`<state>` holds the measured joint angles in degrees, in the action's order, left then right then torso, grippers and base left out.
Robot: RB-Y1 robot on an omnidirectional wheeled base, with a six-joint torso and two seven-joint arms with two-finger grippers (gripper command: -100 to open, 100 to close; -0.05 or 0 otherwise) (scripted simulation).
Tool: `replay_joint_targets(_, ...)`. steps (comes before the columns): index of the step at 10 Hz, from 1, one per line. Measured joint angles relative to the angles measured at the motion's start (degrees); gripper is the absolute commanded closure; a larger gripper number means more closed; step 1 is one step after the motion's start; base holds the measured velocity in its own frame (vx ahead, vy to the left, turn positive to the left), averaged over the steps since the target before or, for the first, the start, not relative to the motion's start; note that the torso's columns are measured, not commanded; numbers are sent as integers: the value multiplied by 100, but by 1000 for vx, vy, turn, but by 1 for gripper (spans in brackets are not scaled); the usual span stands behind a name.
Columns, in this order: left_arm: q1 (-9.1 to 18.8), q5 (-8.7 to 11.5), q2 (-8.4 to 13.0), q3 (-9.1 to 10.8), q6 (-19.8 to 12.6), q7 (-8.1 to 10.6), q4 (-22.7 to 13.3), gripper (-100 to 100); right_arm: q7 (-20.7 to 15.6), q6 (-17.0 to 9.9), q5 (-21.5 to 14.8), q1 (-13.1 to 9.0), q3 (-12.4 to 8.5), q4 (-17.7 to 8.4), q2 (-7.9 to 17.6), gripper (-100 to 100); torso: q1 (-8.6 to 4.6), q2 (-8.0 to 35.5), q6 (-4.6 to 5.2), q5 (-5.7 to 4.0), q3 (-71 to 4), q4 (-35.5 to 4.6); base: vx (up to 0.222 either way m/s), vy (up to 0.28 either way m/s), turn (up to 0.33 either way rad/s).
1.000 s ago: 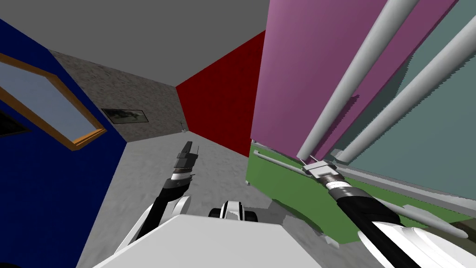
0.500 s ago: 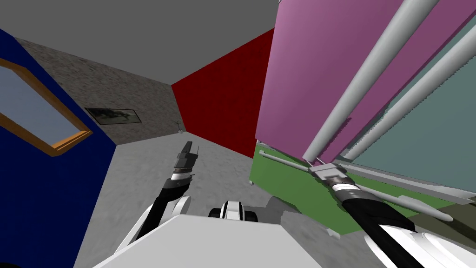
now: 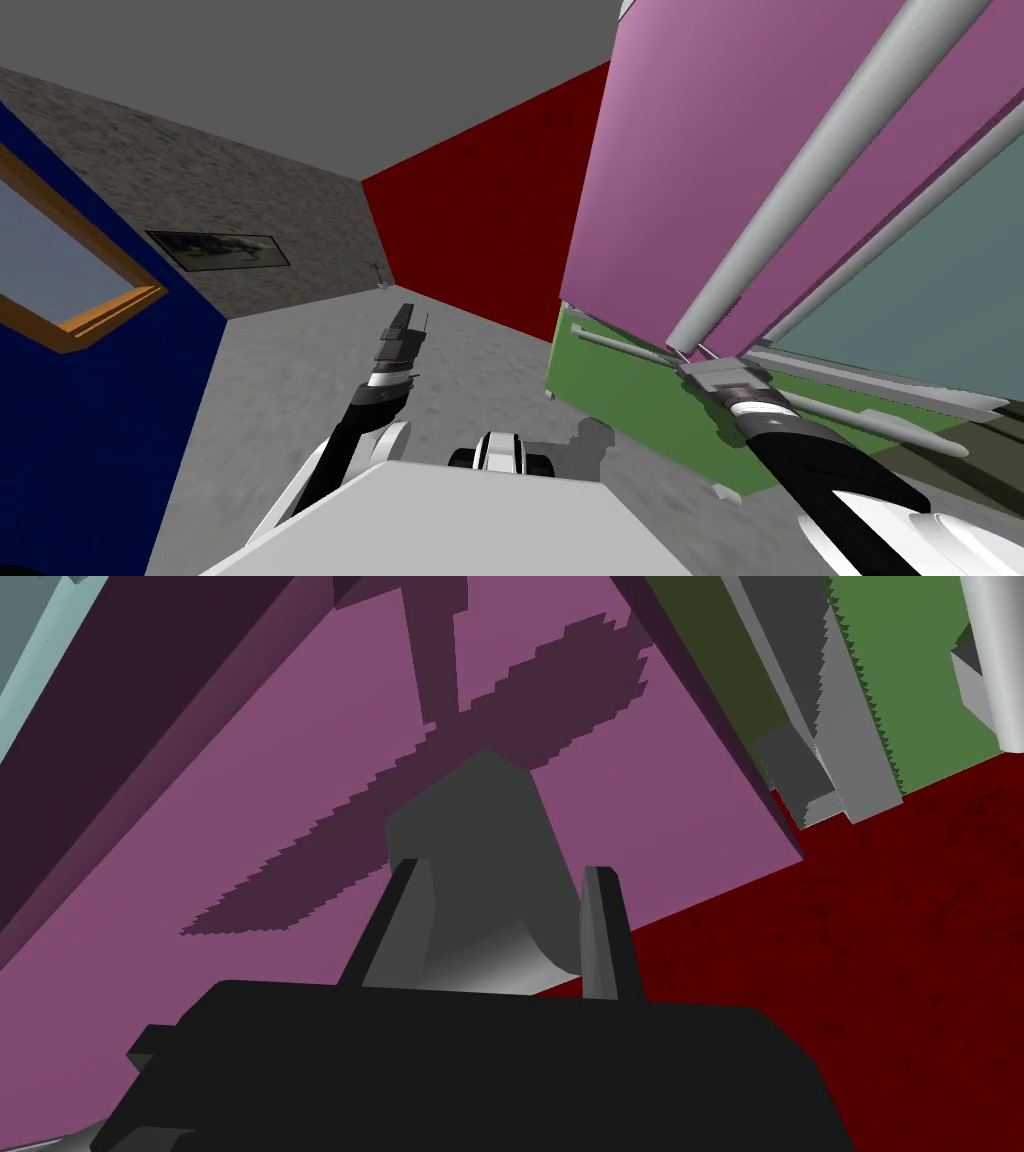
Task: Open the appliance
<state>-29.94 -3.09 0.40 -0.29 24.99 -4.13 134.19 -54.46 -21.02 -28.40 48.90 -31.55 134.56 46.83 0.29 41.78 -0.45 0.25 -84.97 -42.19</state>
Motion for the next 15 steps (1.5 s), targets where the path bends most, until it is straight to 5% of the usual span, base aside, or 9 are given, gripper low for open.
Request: replay_joint_targets(15,-1,0,0,0,0,0,0,0,-21,-1064,117,263,-661,-506,-336,100,11,3,2,7,2,0,79,242,-66)
